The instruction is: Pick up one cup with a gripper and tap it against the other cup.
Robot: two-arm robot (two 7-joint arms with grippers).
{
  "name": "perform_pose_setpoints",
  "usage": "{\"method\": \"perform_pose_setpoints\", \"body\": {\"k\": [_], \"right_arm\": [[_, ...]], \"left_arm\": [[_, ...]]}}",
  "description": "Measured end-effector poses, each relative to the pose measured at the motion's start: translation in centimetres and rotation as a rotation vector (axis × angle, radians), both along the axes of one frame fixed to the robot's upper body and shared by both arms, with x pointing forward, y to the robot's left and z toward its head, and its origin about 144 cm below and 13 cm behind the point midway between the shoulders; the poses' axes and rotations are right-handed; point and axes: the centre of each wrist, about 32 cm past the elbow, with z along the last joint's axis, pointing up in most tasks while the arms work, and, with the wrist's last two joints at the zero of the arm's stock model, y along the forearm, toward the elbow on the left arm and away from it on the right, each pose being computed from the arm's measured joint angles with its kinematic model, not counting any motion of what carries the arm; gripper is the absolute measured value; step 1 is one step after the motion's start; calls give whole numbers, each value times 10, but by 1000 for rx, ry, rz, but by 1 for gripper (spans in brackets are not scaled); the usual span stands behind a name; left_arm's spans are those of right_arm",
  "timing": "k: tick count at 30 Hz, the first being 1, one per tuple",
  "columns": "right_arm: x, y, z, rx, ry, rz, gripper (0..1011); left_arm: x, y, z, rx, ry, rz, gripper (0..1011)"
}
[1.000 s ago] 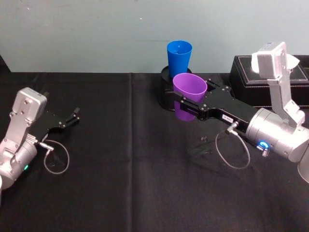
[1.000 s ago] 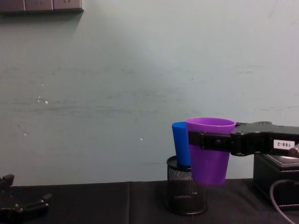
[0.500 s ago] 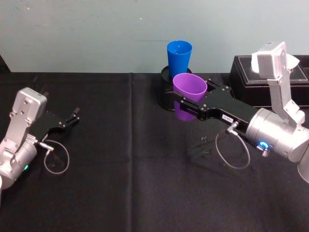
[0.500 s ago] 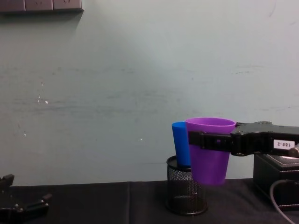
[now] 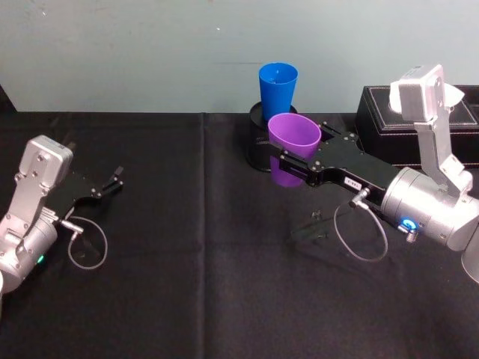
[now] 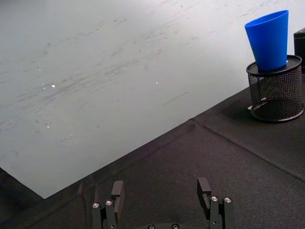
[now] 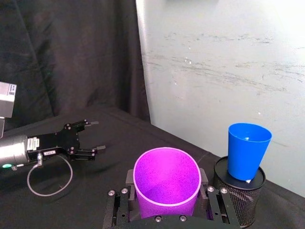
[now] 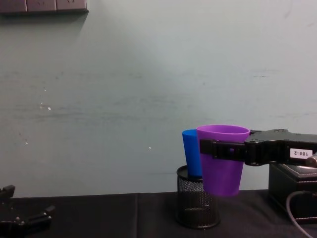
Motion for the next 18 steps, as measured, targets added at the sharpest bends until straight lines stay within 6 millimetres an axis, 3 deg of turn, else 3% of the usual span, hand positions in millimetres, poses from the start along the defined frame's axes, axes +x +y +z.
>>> {"method": "perform_pose_setpoints", "body": {"k": [8, 18], "right_arm": [[4, 4, -8, -6, 10, -17, 735], [24, 14, -25, 29, 12, -80, 735]], "left_arm": [[0, 0, 0, 0, 0, 0, 1005], [0, 0, 0, 0, 0, 0, 1005]]}}
